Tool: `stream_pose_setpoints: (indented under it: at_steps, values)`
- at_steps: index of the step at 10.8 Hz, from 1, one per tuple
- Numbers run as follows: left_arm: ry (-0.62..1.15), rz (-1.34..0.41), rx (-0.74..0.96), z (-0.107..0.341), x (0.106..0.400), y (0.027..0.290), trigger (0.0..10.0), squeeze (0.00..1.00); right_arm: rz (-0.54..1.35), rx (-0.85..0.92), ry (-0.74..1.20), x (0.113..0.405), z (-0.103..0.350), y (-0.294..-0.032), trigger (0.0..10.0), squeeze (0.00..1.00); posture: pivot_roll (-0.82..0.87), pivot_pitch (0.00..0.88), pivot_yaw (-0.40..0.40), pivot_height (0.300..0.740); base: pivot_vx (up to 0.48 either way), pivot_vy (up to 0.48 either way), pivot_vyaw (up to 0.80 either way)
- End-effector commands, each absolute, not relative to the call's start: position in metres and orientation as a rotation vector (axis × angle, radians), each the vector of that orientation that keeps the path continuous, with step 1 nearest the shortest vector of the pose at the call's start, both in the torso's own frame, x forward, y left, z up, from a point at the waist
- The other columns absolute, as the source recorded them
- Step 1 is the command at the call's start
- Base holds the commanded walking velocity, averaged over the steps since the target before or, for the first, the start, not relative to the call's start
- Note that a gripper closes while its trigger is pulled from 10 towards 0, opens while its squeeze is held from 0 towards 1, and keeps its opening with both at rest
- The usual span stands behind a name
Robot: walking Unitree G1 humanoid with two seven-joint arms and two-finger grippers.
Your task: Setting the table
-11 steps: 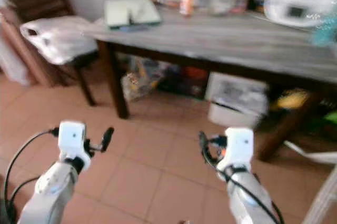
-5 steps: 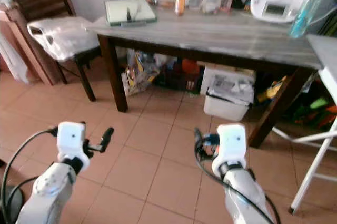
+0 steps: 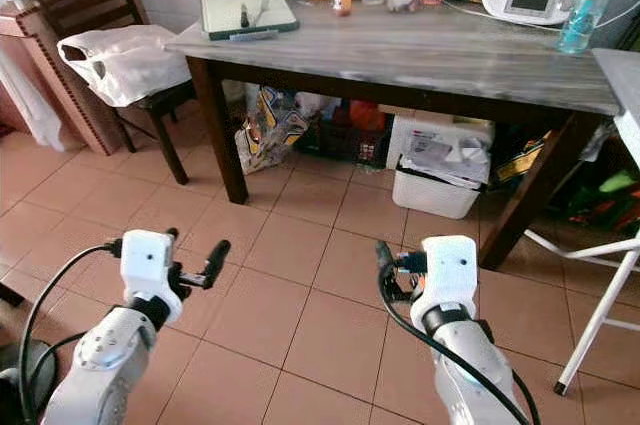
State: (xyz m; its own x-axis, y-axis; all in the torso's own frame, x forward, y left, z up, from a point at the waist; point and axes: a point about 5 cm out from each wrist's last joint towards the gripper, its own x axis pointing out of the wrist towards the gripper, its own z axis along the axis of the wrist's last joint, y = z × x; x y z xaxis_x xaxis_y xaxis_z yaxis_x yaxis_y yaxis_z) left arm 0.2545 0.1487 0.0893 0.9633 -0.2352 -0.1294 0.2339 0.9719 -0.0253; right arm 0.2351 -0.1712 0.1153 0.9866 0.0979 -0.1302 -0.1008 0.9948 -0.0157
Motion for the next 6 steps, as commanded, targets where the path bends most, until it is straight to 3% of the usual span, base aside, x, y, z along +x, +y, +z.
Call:
stream_pose_setpoints:
  at_steps: [1, 6]
  values:
    - [0.127, -0.239, -0.012, 0.0896, 0.2547, 0.1485, 10.0, 0.0, 0.118, -0.012, 0.122, 0.2368, 0.1155, -0.1682, 10.0, 0.0, -0.02, 0.03, 0.022, 0.74, 0.0, 0.0, 0.0]
    - [0.128, -0.247, -0.008, 0.0878, 0.2567, 0.1472, 10.0, 0.0, 0.117, -0.002, 0.121, 0.2384, 0.1137, -0.1653, 10.0, 0.0, -0.02, 0.028, 0.028, 0.74, 0.0, -0.408, 0.0]
